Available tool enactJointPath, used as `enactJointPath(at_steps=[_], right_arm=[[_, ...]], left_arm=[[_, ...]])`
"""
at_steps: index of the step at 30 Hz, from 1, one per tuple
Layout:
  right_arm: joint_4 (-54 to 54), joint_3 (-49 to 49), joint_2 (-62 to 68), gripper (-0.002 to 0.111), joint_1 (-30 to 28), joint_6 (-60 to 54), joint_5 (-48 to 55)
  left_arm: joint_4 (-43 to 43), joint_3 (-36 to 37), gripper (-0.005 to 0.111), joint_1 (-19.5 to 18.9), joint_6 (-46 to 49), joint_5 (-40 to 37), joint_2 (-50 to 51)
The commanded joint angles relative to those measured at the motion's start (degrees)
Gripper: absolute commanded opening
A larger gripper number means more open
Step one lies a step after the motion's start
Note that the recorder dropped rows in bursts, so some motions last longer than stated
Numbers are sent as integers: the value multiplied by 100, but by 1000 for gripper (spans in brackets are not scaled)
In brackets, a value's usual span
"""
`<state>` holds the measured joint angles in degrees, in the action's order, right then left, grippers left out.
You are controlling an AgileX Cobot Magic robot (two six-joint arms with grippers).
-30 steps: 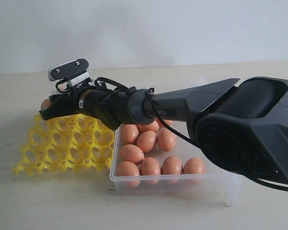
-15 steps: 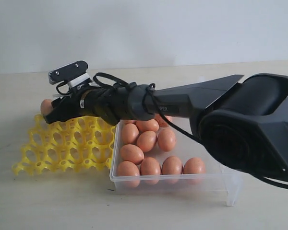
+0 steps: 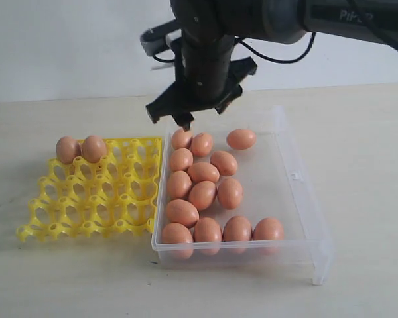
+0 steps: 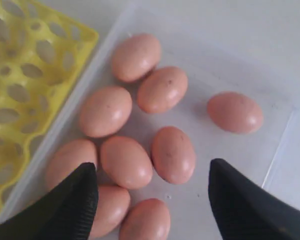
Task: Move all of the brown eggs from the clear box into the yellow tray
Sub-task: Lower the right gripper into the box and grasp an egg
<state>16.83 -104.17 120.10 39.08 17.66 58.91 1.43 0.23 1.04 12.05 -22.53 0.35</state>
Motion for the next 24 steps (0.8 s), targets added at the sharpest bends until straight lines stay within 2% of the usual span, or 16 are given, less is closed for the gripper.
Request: enactJointPath(at_steps=[1,7,12,21,24], right_arm=[[-105,611,-28,62,-248,500,140],[-818,1017,73,62,-506,1788,600],[-1234,1130,143,62,-620,2290,-106],[-1355,1130,531,62,-673,2388,-135],[-1331,1130,592,58,-673,2388,-135]], left_arm=[[0,-23,0,11,-28,26,-35],[0,-23,0,11,-28,26,-35],[0,-23,0,11,-28,26,-35],[0,-23,0,11,-28,26,-35],[0,-23,0,11,-28,26,-35]])
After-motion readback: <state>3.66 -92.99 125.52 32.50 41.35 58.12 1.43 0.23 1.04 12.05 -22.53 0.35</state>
